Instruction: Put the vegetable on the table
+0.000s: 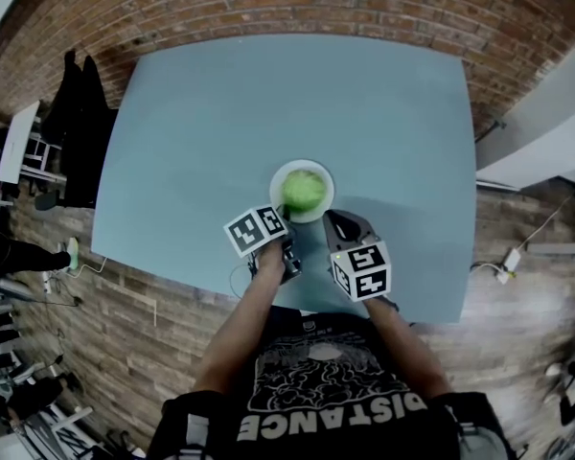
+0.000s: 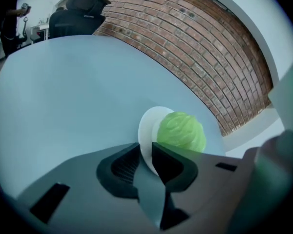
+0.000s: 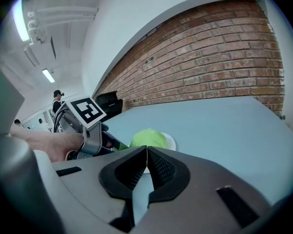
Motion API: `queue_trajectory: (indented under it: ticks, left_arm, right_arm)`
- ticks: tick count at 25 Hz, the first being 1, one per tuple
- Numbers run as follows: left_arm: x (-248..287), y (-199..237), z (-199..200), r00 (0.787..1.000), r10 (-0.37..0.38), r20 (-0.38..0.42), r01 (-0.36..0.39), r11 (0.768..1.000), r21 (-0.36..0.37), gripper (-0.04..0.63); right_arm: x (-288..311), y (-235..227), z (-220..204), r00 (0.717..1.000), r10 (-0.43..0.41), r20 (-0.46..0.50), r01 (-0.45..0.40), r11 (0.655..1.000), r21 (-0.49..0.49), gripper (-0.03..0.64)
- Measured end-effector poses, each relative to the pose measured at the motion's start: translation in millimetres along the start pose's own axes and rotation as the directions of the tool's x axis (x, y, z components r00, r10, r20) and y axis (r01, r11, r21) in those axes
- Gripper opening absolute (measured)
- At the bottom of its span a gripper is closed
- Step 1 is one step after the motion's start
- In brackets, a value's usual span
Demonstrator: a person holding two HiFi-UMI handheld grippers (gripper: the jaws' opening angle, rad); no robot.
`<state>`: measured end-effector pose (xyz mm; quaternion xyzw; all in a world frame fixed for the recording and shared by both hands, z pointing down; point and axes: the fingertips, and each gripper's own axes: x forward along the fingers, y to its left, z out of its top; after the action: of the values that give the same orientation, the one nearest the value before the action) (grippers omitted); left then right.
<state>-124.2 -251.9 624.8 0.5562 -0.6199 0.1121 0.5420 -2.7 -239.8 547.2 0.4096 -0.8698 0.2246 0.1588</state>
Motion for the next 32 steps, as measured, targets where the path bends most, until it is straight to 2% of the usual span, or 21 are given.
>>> queue_trajectory:
  ticks: [3, 7, 10, 13, 16, 19, 21, 25, 26, 28, 32]
  left_arm:
    - [-1.2, 1.2, 2.3, 0.999, 0.046, 0.003, -0.046, 0.995, 0.088, 0.071]
    - [-7.3, 2.6, 8.1, 0.995, 0.097, 0.038, -0.103, 0.976, 0.194, 0.071]
    - [-14.1, 2.9, 14.8, 0.993, 0.089, 0.083, -0.105, 0.969, 0.225, 0.07]
    - [-23.5, -0.3, 19.2, 0.992, 0.042, 0.118, -0.066, 0.976, 0.206, 0.069]
    - [-34.6, -11.7, 23.3, 0.985, -0.045, 0.165, 0.004, 0.97, 0.245, 0.069]
    - [-50.2, -26.5, 24.3, 0.968, -0.149, 0.202, 0.08, 0.946, 0.314, 0.069]
    - [-61.9, -32.8, 25.9, 0.955, -0.186, 0.231, 0.093, 0.927, 0.363, 0.069]
    - [-80.3, -41.4, 22.0, 0.937, -0.245, 0.248, 0.114, 0.889, 0.444, 0.069]
    - [-84.9, -42.4, 20.4, 0.935, -0.254, 0.249, 0.119, 0.883, 0.453, 0.068]
    - [-94.5, -42.6, 17.5, 0.93, -0.262, 0.258, 0.116, 0.875, 0.47, 0.019]
    - [-112.7, -46.5, 7.9, 0.92, -0.29, 0.262, 0.127, 0.856, 0.502, 0.017]
  right_arm:
    - [2.9, 3.4, -0.4, 1.0, 0.015, -0.004, -0.015, 1.0, -0.01, 0.009]
    - [8.2, 9.5, -1.1, 0.999, 0.032, -0.013, -0.032, 0.999, -0.016, 0.009]
    - [10.6, 15.2, -0.8, 0.999, 0.037, -0.011, -0.037, 0.999, -0.016, 0.009]
    - [11.4, 20.7, -0.8, 0.999, 0.041, -0.01, -0.041, 0.999, -0.018, 0.009]
    - [11.3, 25.2, 1.0, 0.999, 0.04, -0.009, -0.04, 0.999, -0.026, 0.009]
    - [9.5, 33.1, 2.6, 0.999, 0.037, 0.001, -0.037, 0.999, -0.027, 0.009]
    - [7.2, 38.5, 4.4, 0.999, 0.032, 0.009, -0.031, 0.999, -0.029, 0.009]
    - [0.4, 47.2, 8.1, 1.0, 0.017, 0.023, -0.016, 0.999, -0.033, 0.009]
    - [-1.7, 49.3, 8.8, 1.0, 0.012, 0.027, -0.011, 0.999, -0.036, 0.009]
    - [-6.2, 54.4, 9.8, 0.999, 0.002, 0.036, -0.001, 0.999, -0.04, 0.009]
    - [-16.0, 63.5, 12.1, 0.998, -0.015, 0.055, 0.017, 0.999, -0.043, 0.009]
